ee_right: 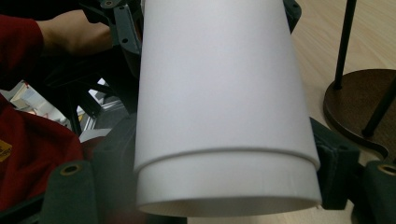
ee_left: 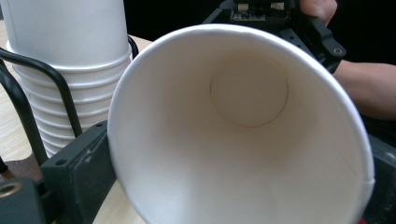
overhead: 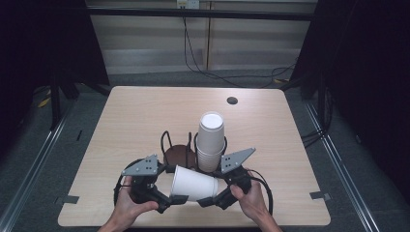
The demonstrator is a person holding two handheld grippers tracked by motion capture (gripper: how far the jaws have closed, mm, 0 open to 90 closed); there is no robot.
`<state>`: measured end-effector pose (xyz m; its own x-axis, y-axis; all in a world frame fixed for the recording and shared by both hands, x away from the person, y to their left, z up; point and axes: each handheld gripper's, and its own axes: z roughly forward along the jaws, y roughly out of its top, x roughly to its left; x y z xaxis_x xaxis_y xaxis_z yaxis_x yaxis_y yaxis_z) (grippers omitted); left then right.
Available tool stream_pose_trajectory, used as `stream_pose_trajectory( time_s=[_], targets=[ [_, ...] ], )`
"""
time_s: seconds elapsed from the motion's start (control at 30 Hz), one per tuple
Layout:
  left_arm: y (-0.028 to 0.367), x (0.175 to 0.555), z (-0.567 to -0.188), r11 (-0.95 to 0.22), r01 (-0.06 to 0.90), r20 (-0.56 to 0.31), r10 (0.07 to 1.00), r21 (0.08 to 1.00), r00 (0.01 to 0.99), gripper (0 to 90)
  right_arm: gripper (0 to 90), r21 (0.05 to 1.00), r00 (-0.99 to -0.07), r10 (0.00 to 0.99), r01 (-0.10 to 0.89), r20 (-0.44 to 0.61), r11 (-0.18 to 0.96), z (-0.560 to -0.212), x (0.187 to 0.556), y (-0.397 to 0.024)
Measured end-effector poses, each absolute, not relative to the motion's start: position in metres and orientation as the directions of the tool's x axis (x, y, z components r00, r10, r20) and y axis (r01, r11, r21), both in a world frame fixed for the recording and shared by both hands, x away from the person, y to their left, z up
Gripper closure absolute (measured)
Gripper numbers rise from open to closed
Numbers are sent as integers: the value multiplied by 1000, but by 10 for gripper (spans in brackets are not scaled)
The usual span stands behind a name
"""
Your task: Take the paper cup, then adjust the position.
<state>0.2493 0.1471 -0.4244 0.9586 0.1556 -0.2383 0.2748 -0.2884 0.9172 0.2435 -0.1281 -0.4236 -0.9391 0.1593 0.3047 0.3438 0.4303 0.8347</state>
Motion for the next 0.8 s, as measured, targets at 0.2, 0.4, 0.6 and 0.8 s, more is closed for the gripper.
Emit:
stream_pose_trajectory(
  time_s=[0.2, 0.4, 0.6, 0.8],
  targets=[
    [148, 250, -424, -291, 285, -250, 151, 913, 956, 54, 249, 831, -938, 157, 346, 308, 436, -424, 245, -127],
    [151, 249, -420, -288, 294, -255, 165, 912, 953, 94, 226, 828, -935, 160, 354, 316, 434, -427, 246, -124],
    [152, 247, -418, -284, 294, -260, 153, 913, 953, 138, 183, 824, -931, 178, 364, 318, 434, -427, 247, -124],
    [152, 246, -416, -300, 293, -257, 154, 908, 954, 144, 154, 830, -935, 173, 355, 310, 431, -426, 244, -125]
  ],
)
